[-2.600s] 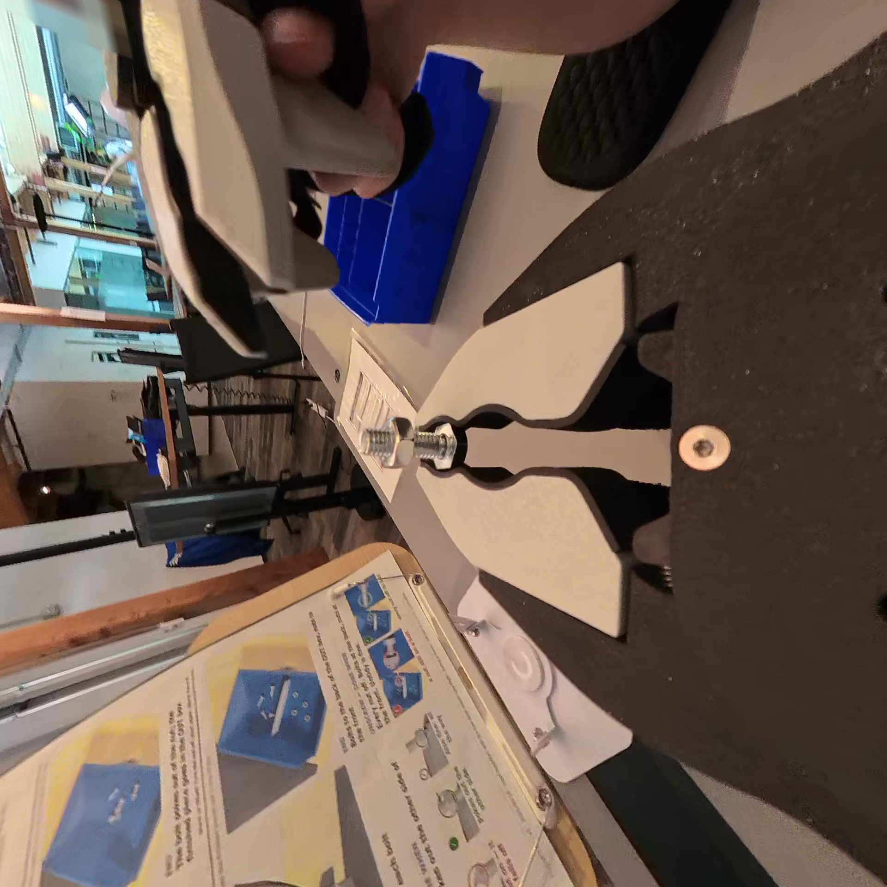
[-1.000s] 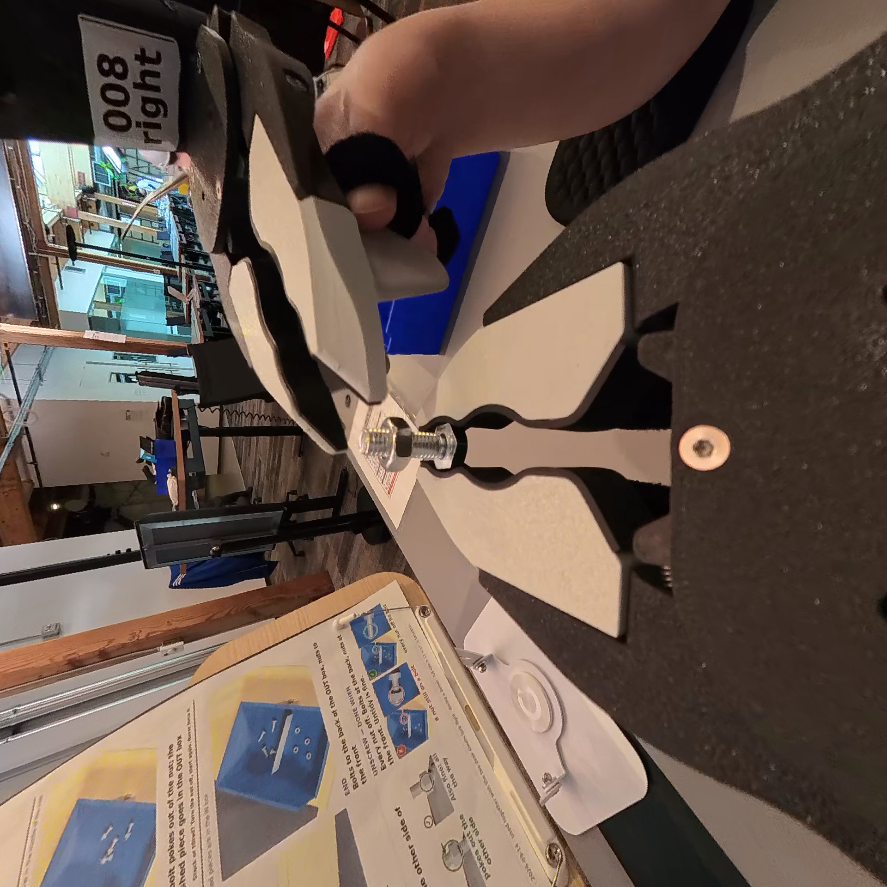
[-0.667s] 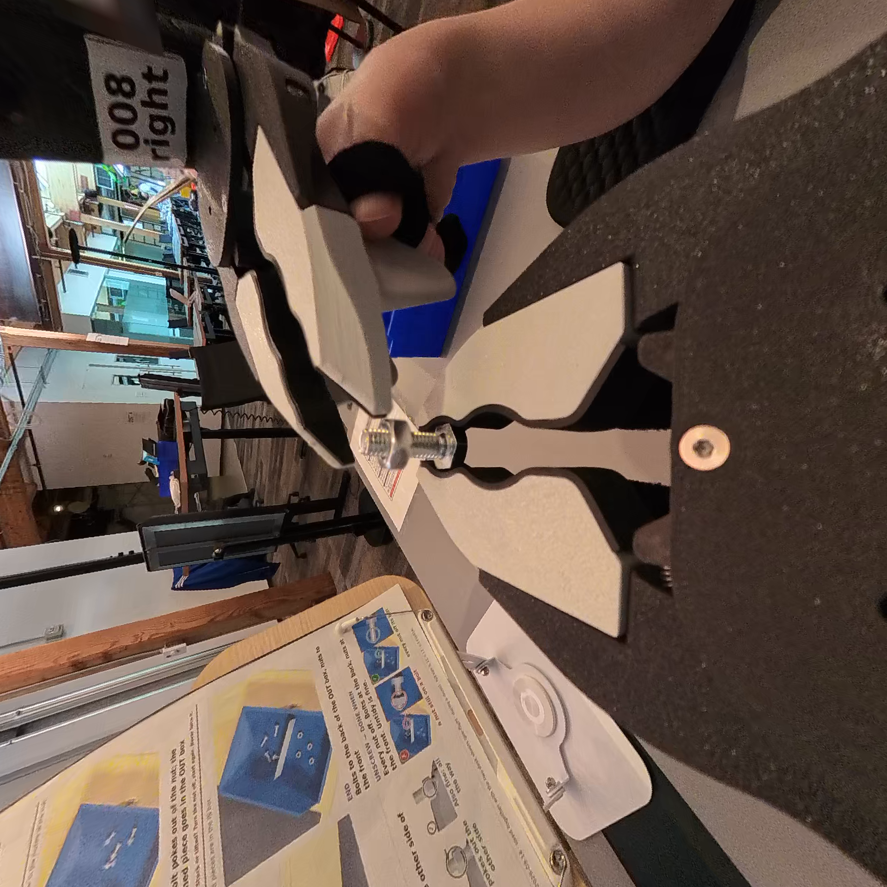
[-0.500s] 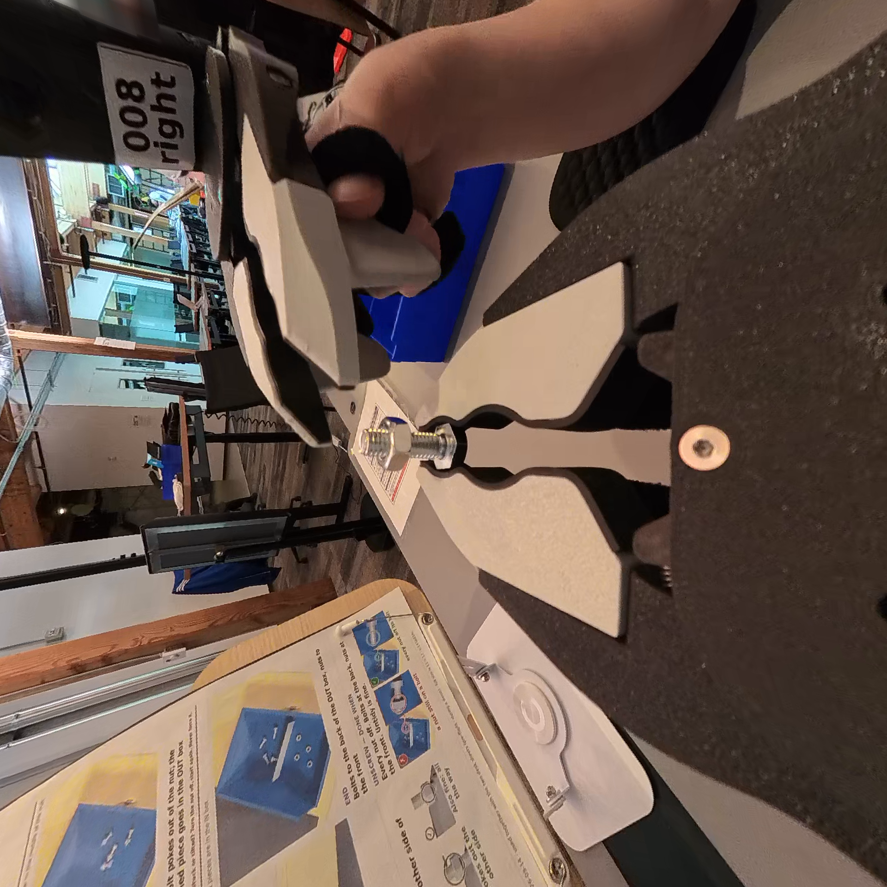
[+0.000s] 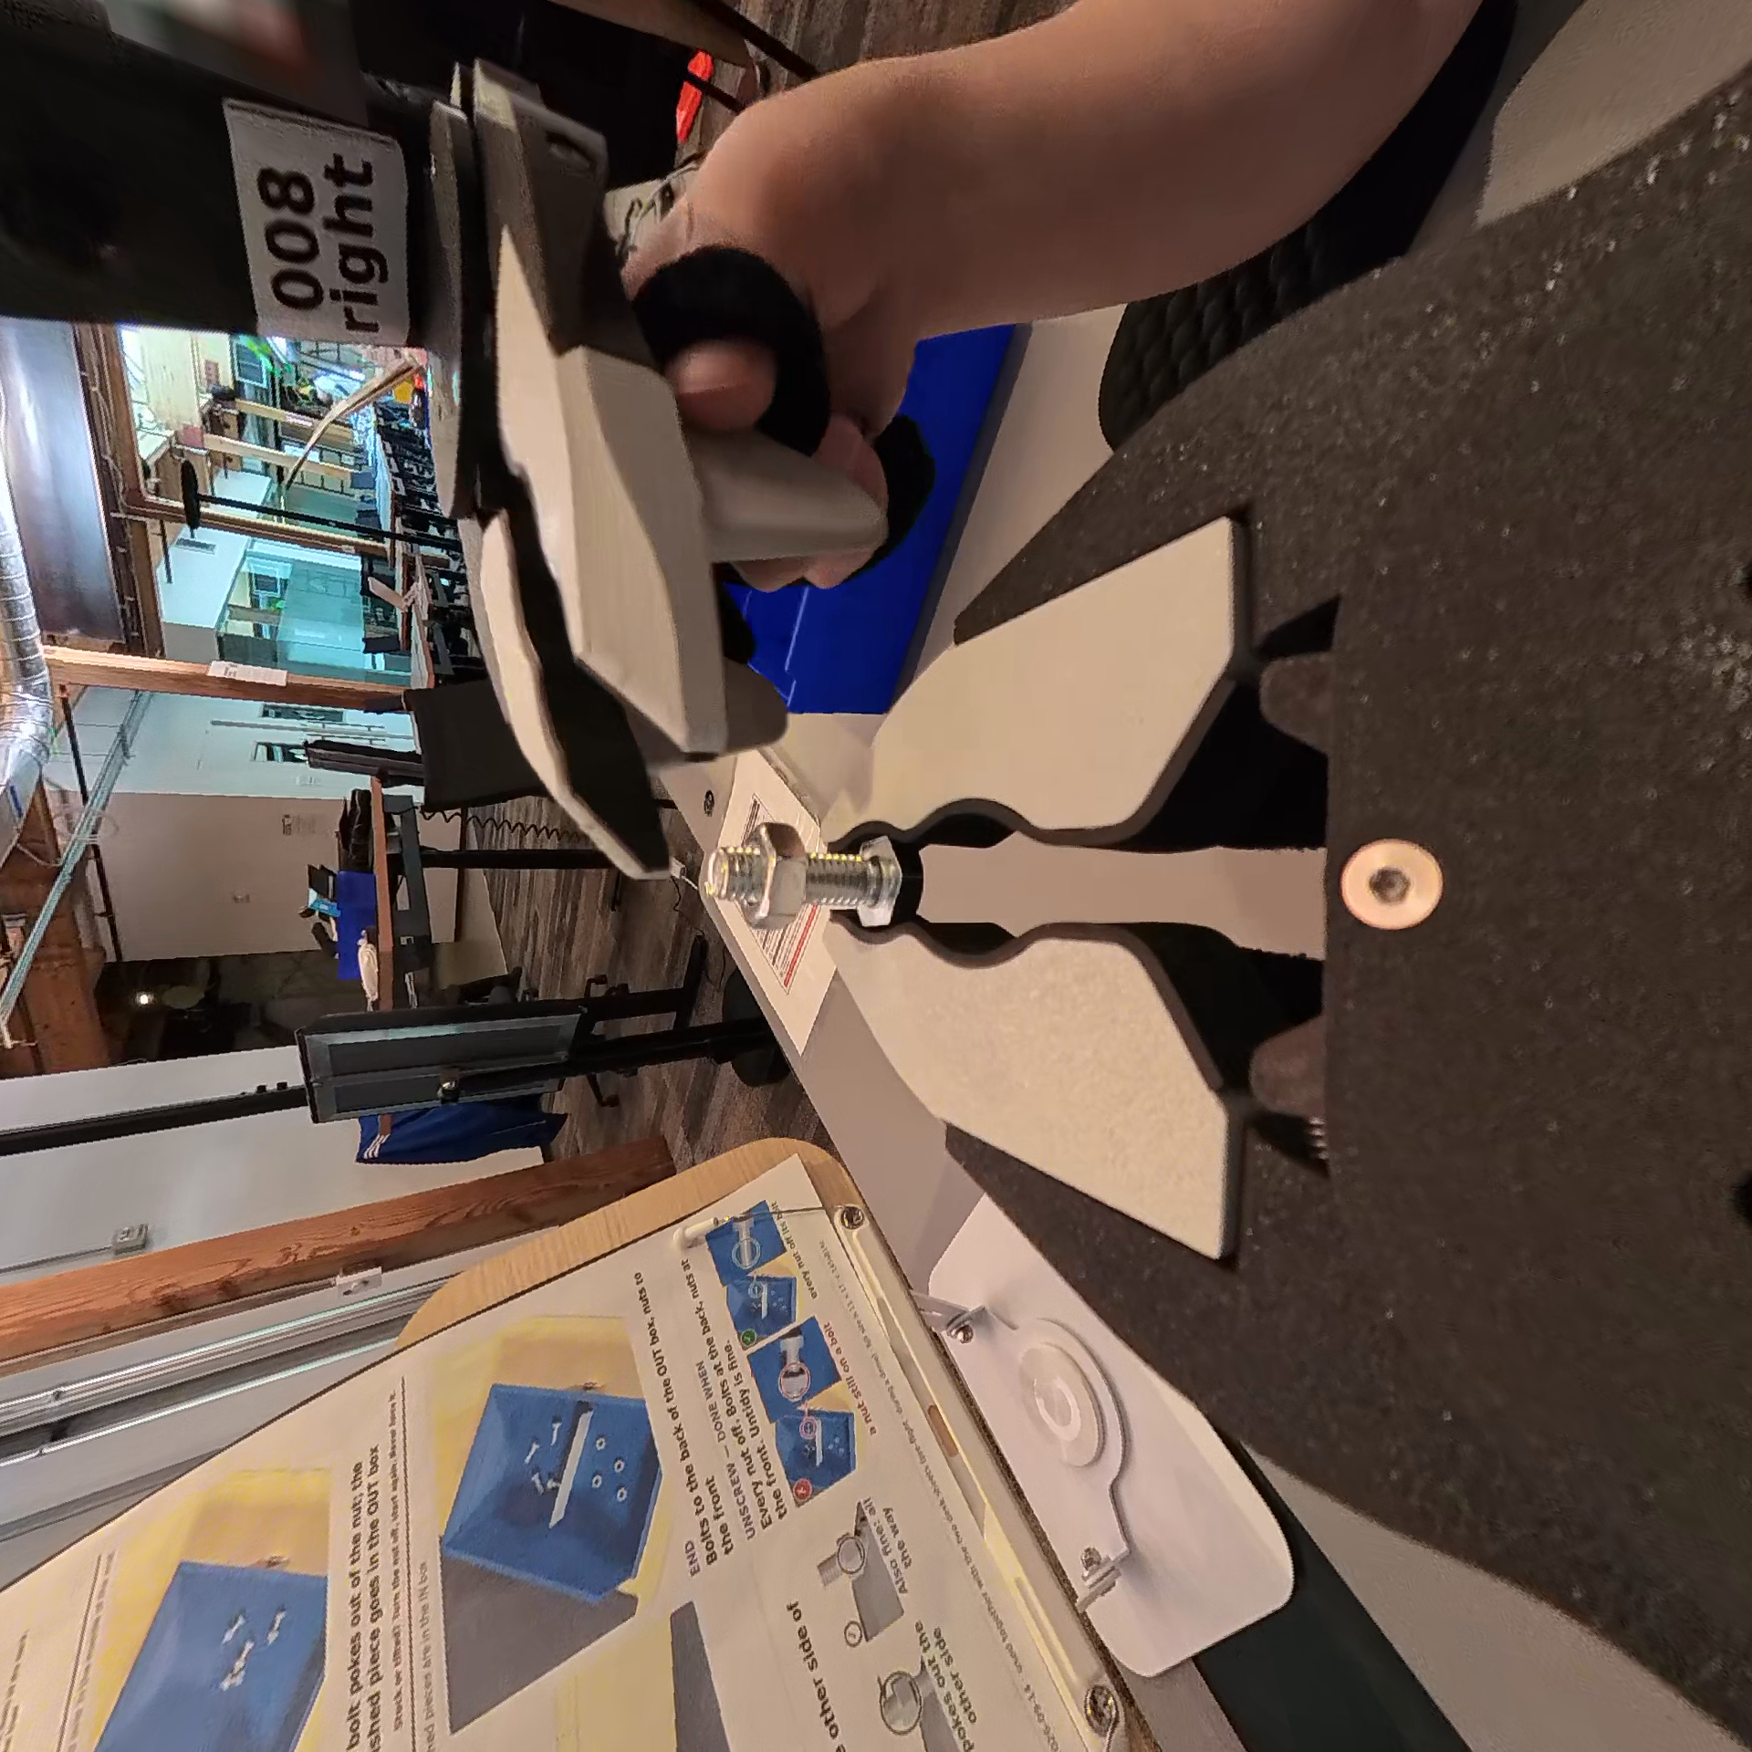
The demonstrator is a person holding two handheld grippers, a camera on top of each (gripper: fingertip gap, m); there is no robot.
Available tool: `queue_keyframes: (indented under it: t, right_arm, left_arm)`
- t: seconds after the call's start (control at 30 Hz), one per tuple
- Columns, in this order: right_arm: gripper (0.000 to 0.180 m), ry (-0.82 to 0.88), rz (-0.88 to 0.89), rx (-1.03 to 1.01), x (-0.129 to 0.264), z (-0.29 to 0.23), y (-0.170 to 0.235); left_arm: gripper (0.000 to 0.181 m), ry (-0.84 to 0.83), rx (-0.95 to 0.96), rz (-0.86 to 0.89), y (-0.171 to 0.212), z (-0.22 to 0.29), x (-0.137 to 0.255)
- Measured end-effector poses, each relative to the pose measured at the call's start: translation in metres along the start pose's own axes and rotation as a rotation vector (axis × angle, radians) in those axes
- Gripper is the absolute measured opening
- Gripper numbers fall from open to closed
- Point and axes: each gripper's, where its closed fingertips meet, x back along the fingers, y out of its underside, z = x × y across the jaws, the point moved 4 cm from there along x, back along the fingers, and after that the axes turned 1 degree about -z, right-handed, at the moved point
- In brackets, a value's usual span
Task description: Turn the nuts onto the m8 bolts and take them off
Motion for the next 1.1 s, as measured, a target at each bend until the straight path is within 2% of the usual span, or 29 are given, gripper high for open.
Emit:
queue_keyframes:
  t: [0.13, 0.23, 0.33, 0.47, 0.6, 0.7, 0.83, 0.97, 1.1]
  right_arm:
    - [0.027, -0.004, -0.016, 0.017, -0.013, -0.005, 0.005]
    - [0.031, 0.018, -0.028, -0.013, -0.010, 0.005, 0.008]
    - [0.025, 0.029, -0.005, -0.038, -0.003, 0.011, 0.005]
    - [0.026, -0.009, 0.003, -0.013, -0.008, 0.000, 0.003]
    - [0.028, 0.035, -0.018, 0.004, -0.010, 0.004, 0.006]
    - [0.023, 0.079, 0.000, -0.040, 0.001, 0.020, 0.005]
    - [0.024, 0.015, 0.047, -0.056, 0.007, 0.014, -0.002]
    - [0.027, -0.062, 0.018, -0.021, -0.007, -0.006, 0.000]
    - [0.025, -0.021, -0.015, -0.021, -0.012, 0.000, 0.007]
  left_arm:
    - [0.010, -0.014, -0.012, -0.005, 0.001, 0.001, -0.001]
    - [0.010, -0.025, -0.016, -0.005, 0.000, 0.000, 0.000]
    - [0.010, -0.028, -0.005, -0.002, 0.000, -0.003, 0.000]
    - [0.010, -0.030, -0.001, -0.004, 0.001, -0.004, 0.000]
    - [0.010, -0.034, -0.007, -0.005, 0.001, -0.003, 0.000]
    - [0.010, -0.030, 0.000, 0.004, -0.001, -0.003, 0.002]
    - [0.011, -0.032, -0.003, 0.002, -0.001, -0.003, 0.002]
    - [0.010, -0.027, -0.007, -0.005, 0.001, -0.001, 0.000]
    - [0.010, -0.026, -0.009, -0.002, 0.000, -0.001, 0.000]
